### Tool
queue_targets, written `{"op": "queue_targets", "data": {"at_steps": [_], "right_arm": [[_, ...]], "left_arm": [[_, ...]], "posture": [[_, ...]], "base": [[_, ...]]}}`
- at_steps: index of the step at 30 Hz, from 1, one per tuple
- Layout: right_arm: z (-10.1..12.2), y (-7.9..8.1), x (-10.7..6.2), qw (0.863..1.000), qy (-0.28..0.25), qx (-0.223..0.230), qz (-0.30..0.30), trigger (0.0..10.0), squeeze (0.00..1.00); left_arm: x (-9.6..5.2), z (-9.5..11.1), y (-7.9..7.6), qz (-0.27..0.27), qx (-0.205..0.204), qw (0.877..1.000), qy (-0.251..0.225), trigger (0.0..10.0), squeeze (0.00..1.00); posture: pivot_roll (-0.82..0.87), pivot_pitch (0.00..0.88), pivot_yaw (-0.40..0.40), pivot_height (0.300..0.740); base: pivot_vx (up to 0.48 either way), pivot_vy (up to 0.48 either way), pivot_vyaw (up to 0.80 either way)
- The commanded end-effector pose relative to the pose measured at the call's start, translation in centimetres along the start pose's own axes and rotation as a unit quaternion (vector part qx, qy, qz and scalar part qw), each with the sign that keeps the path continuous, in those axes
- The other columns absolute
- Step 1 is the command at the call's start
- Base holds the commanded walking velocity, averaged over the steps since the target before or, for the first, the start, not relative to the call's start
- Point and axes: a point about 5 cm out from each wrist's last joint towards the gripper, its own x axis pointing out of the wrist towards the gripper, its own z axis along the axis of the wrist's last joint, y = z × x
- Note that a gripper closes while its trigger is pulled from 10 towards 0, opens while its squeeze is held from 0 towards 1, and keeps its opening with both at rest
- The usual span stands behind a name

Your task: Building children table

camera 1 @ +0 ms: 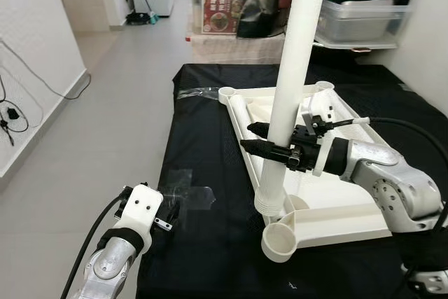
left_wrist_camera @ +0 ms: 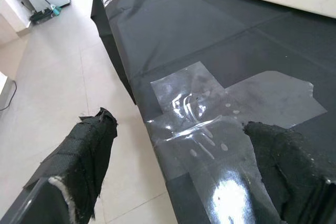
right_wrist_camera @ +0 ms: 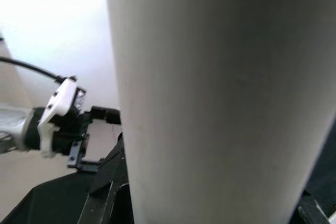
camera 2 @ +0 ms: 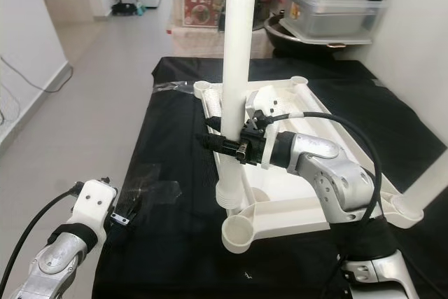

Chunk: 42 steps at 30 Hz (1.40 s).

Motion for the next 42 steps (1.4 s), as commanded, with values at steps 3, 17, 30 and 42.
{"op": "queue_targets", "data": {"at_steps": [3, 17, 30, 42], "right_arm": [[0.1, 0.4, 0.3, 1.0, -0.006, -0.002, 0.006, 0.0, 0.0], [0.2, 0.3, 1.2, 0.999, -0.032, 0.007, -0.01, 0.0, 0.0], [0.8, -1.2, 1.6, 0.993, -0.071, 0.002, -0.091, 0.0, 0.0], [0.8, -2.5, 1.6, 0.986, -0.064, -0.038, -0.152, 0.0, 0.0]], "left_arm": [[-0.1, -0.5, -0.3, -0.001, -0.003, 1.0, 0.007, 10.0, 0.0], [0.0, -0.4, 0.0, 0.006, -0.008, 1.0, 0.003, 10.0, 0.0], [0.2, -0.5, 0.0, 0.004, -0.001, 1.0, 0.004, 10.0, 0.0], [0.1, -0.7, -0.1, 0.004, 0.002, 1.0, 0.007, 10.0, 0.0]], "posture": [[0.06, 0.0, -0.047, 0.74], [0.07, 0.0, -0.048, 0.74], [0.07, 0.0, -0.037, 0.74], [0.07, 0.0, -0.04, 0.74]], "base": [[0.0, 0.0, 0.0], [-0.181, 0.0, 0.0], [0.0, 0.0, 0.0], [0.0, 0.0, 0.0]]}}
